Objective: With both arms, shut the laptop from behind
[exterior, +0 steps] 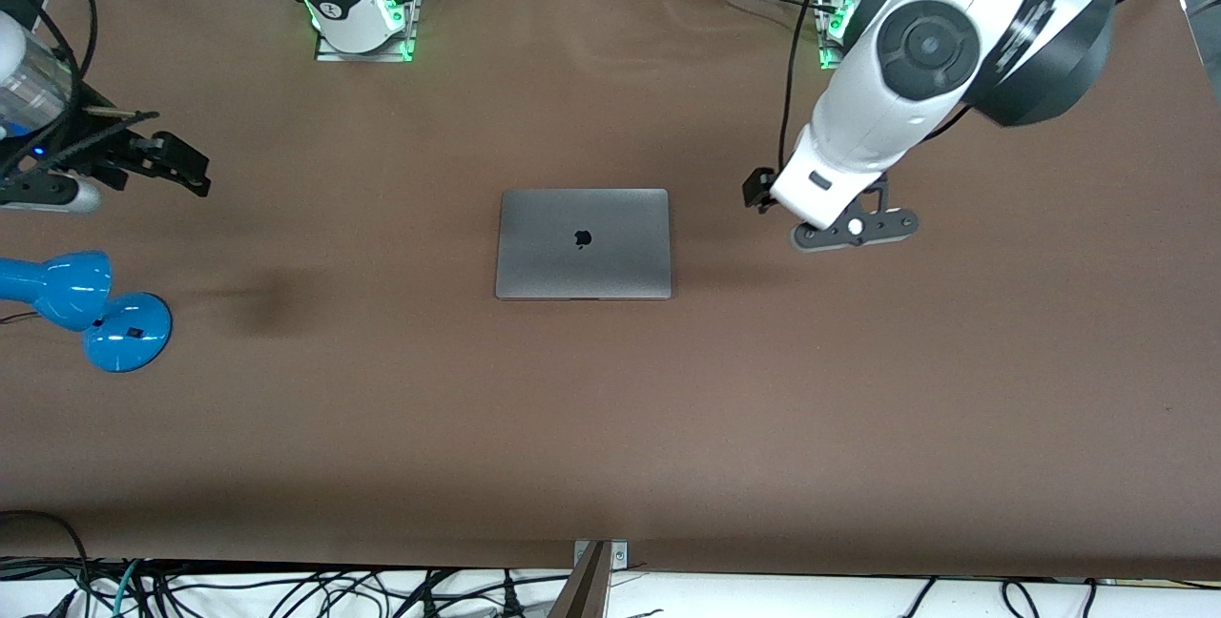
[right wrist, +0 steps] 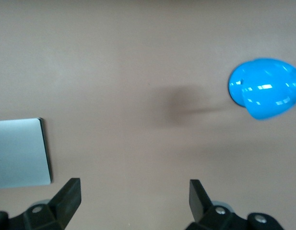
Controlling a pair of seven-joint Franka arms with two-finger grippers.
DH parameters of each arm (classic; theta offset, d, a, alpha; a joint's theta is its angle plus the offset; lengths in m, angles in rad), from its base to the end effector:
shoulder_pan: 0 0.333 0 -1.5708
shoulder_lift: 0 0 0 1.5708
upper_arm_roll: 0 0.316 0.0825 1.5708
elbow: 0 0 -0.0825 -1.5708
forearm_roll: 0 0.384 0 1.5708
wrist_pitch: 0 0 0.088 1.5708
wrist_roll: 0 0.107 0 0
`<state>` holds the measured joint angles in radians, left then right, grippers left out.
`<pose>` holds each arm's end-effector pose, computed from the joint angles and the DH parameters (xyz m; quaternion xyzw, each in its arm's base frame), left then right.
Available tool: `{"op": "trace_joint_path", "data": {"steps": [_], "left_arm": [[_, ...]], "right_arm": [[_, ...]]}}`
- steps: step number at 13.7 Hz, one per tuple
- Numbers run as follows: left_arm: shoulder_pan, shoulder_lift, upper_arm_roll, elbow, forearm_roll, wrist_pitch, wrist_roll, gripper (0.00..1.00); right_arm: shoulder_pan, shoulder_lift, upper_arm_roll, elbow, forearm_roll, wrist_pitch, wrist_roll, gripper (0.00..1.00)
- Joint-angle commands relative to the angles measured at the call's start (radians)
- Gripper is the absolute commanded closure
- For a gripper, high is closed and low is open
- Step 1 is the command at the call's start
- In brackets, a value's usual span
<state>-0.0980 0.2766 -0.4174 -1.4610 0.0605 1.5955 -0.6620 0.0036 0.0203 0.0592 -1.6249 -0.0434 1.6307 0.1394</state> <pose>0.5622 -0.2762 0.5262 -0.9951 -0.0743 0.0635 0.0116 0.5636 0.0307 0.5928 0.9991 -0.0368 -0.0051 0.0217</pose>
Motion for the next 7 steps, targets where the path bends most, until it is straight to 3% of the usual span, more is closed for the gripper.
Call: {"op": "trace_joint_path", "data": {"steps": [1,3,7], "left_arm": [[0.075,-0.059,-0.011,-0.016,0.027,-0.025,0.117,0.0],[0.115,-0.091,0.005,-0.016,0.03,-0.043,0.253,0.0],[0.019,-0.169,0.242,-0.016,0.022,-0.083,0.435,0.0]], "right_arm": [[-0.011,-0.049,-0.015,-0.032,0.0,-0.043,-0.009,0.0],[-0.011,-0.06,-0.051,-0.032,0.01,-0.055,-0.039,0.0],[-0.013,-0.066,-0.067,-0.052,0.01,-0.068,-0.076,0.0]]}}
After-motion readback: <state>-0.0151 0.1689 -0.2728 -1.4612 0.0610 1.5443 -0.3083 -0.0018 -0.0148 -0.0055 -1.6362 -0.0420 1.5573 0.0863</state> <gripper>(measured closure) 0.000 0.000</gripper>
